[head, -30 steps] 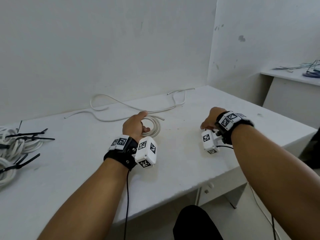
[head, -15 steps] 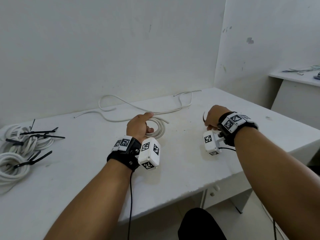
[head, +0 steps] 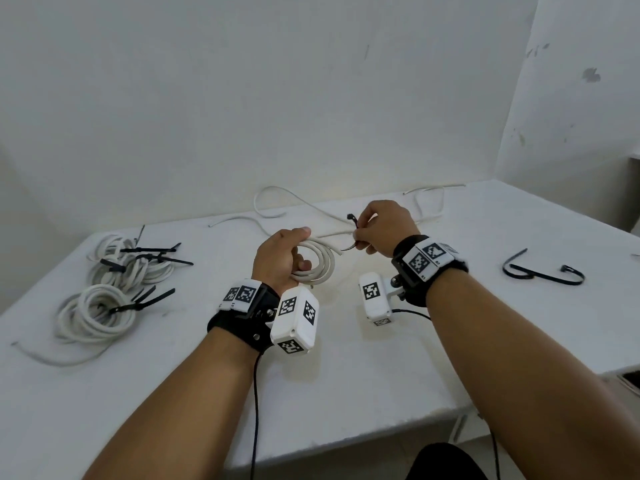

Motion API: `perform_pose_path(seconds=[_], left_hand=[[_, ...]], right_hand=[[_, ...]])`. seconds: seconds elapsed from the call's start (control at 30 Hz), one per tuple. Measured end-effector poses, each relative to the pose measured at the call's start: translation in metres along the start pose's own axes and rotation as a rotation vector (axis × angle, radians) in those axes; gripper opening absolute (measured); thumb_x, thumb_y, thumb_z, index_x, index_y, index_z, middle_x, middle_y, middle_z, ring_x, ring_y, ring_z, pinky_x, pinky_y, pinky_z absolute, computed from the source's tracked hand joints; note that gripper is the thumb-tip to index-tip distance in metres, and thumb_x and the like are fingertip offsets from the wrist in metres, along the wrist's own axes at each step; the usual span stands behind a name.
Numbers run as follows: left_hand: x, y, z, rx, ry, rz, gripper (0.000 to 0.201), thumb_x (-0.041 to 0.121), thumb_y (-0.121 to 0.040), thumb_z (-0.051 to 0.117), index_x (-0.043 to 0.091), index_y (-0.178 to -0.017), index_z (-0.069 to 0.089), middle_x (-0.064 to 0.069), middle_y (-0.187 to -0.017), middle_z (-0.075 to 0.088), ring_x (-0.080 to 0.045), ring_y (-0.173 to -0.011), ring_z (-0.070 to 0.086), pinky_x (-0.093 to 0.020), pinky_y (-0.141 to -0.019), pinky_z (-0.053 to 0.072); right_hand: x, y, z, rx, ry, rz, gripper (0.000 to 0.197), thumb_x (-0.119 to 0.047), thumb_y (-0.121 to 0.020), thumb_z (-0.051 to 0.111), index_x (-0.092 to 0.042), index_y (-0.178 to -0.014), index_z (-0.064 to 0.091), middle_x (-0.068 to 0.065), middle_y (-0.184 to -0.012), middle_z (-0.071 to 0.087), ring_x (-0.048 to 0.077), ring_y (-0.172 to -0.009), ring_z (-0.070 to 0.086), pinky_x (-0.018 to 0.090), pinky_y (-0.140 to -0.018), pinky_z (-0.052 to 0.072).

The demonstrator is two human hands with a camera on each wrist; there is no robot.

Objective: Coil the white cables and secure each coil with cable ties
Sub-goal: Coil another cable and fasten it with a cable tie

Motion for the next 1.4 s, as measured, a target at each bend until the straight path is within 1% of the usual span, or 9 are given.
perform_pose_path(seconds=[0.33,0.57,0.67,0.77,0.93,1.13,1.2,1.3,1.4], left_hand=[[0.002,-0.011,-0.016,-0.053,0.096,-0.026,0.027,0.009,-0.083,0.067,0.013,-0.064,0.048,0.0,-0.054,0.032,-0.016,-0.041,0.032,-0.023,-0.043,0.033],[0.0,-0.014,-0.022,-0.006,0.038,-0.025,0.024,0.01,-0.084,0.066,0.009,-0.064,0.053,0.0,-0.05,0.034,-0.016,-0.037,0.034,-0.022,-0.042,0.034],[0.003,-0.013,-0.02,-0.066,0.0,0.007,0.005,0.01,-0.086,0.065,0.011,-0.084,0.069,-0.001,-0.058,0.044,-0.016,-0.043,0.037,-0.023,-0.042,0.039],[0.0,-0.011,-0.013,-0.197,-0.077,0.006,0.022,0.007,-0.089,0.061,0.015,-0.108,0.071,-0.005,-0.074,0.06,-0.016,-0.047,0.043,-0.021,-0.041,0.041],[-0.002,-0.006,0.0,-0.298,-0.16,0.002,0.012,0.002,-0.091,0.059,0.002,-0.098,0.069,-0.003,-0.06,0.06,-0.012,-0.038,0.046,-0.017,-0.037,0.037],[0.001,-0.007,0.001,-0.322,-0.21,0.051,0.011,0.005,-0.088,0.066,0.01,-0.087,0.075,-0.006,-0.068,0.059,-0.016,-0.05,0.045,-0.022,-0.045,0.038],[0.0,-0.008,0.0,-0.312,-0.234,0.057,0.016,0.005,-0.086,0.068,0.015,-0.078,0.077,-0.006,-0.065,0.058,-0.018,-0.053,0.041,-0.022,-0.044,0.038],[0.004,-0.009,-0.008,-0.193,-0.141,0.048,0.014,0.007,-0.086,0.068,0.008,-0.072,0.069,-0.006,-0.059,0.052,-0.016,-0.043,0.039,-0.019,-0.039,0.035],[0.012,-0.011,-0.028,0.021,-0.027,0.05,0.02,0.013,-0.086,0.069,0.008,-0.069,0.059,0.0,-0.048,0.037,-0.014,-0.035,0.034,-0.019,-0.04,0.033]], right_hand=[[-0.014,-0.015,0.047,0.101,-0.123,-0.102,0.012,-0.007,-0.085,0.068,-0.013,-0.083,0.057,0.001,-0.064,0.072,0.011,-0.062,0.067,0.026,-0.053,0.056],[-0.028,0.008,0.083,-0.326,-0.636,-0.022,0.015,-0.003,-0.087,0.07,-0.008,-0.081,0.058,0.004,-0.064,0.069,0.015,-0.056,0.064,0.026,-0.056,0.055],[-0.029,0.013,0.085,-0.443,-0.601,0.009,0.013,-0.005,-0.092,0.065,-0.01,-0.081,0.058,0.006,-0.067,0.064,0.013,-0.055,0.061,0.024,-0.058,0.057],[-0.024,0.018,0.082,-0.539,-0.471,0.021,0.006,-0.01,-0.093,0.065,-0.008,-0.088,0.062,0.005,-0.064,0.064,0.011,-0.048,0.058,0.021,-0.049,0.052],[-0.015,0.021,0.083,-0.575,-0.451,0.038,0.022,-0.006,-0.09,0.067,0.004,-0.109,0.061,0.009,-0.066,0.061,0.011,-0.044,0.051,0.02,-0.043,0.042],[-0.015,0.02,0.084,-0.635,-0.563,0.057,0.034,-0.014,-0.071,0.079,-0.001,-0.1,0.067,0.021,-0.09,0.062,0.033,-0.084,0.056,0.043,-0.082,0.046],[-0.016,0.021,0.084,-0.656,-0.595,0.061,0.027,-0.013,-0.067,0.079,-0.009,-0.09,0.068,0.017,-0.084,0.061,0.028,-0.075,0.058,0.04,-0.08,0.048],[-0.022,0.023,0.081,-0.651,-0.647,0.025,0.016,-0.001,-0.085,0.063,-0.004,-0.099,0.068,0.015,-0.081,0.067,0.022,-0.065,0.064,0.028,-0.065,0.054],[-0.031,0.023,0.076,-0.663,-0.658,-0.097,0.041,0.004,-0.082,0.056,-0.006,-0.121,0.065,0.011,-0.117,0.07,0.027,-0.105,0.067,0.038,-0.087,0.056]])
Point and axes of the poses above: each hand's wrist, its own y-axis away from the middle knuckle, its own z-axis out of the palm, x = y × z, the point moved 7 cm from there along -y, towards the middle knuckle
